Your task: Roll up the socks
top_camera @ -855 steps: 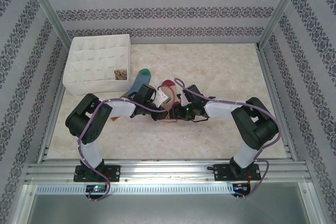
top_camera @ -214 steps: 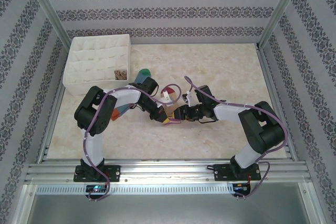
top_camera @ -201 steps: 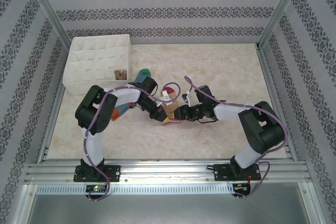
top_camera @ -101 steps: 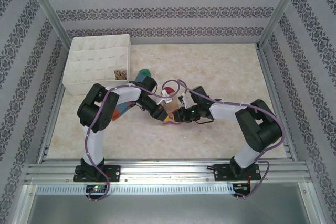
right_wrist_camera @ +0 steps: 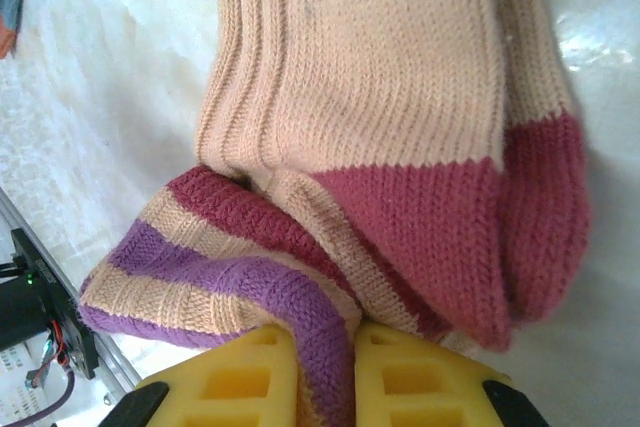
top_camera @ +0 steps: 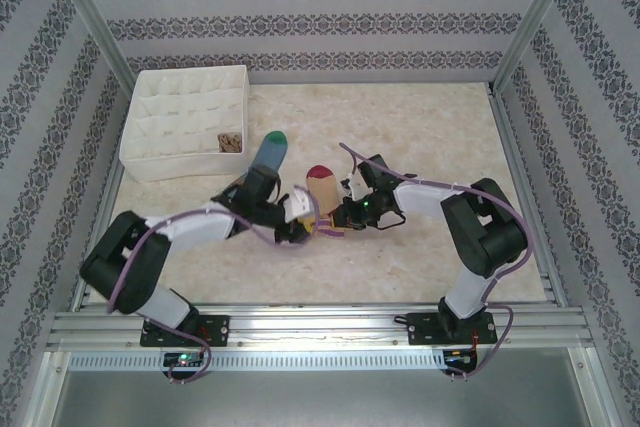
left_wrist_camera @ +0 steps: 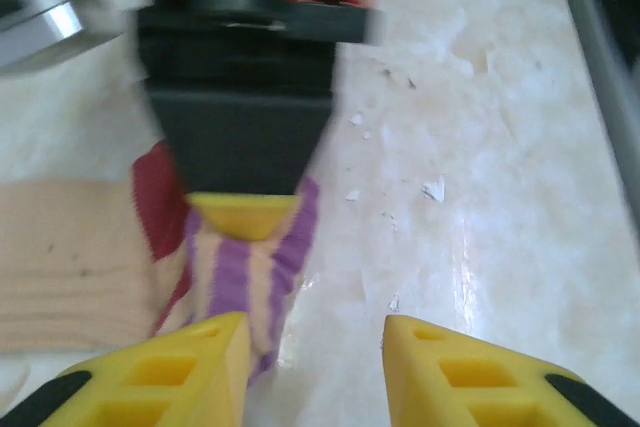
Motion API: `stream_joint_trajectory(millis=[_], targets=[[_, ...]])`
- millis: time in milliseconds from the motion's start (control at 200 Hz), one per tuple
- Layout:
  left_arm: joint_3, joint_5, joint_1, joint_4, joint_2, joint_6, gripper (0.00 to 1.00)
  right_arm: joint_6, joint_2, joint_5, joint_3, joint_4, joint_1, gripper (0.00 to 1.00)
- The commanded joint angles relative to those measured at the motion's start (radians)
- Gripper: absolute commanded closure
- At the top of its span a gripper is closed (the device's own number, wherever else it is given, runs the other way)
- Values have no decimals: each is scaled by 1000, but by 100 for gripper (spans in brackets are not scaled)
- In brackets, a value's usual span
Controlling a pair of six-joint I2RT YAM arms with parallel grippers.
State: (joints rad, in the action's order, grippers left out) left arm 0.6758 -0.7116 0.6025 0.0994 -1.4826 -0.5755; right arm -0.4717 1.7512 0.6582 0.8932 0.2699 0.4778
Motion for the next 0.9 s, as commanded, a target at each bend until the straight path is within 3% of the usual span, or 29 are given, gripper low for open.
stream_joint_trajectory(millis=[0, 130, 265, 550, 675, 735, 814, 894], targets=[[-65, 256, 102, 218, 39, -257, 59, 17, 53, -129, 10, 179, -6, 86], [-68, 424, 184, 214, 18, -410, 59, 18, 69, -125, 32, 208, -5, 86], [-56, 529, 237, 248, -40, -511, 59, 20, 82, -120, 45, 229, -5, 86], [-12, 604, 252, 263, -168, -577, 59, 26, 94, -105, 46, 244, -10, 86], [16, 695, 253, 257, -232, -582, 60, 36, 103, -86, 44, 245, -10, 85], [38, 745, 253, 245, -261, -562, 60, 50, 111, -70, 50, 255, -8, 80], [71, 767, 253, 190, -281, -532, 66, 68, 124, -65, 62, 281, -6, 77], [123, 729, 252, 58, -286, -494, 81, 73, 123, -57, 62, 287, -8, 75]])
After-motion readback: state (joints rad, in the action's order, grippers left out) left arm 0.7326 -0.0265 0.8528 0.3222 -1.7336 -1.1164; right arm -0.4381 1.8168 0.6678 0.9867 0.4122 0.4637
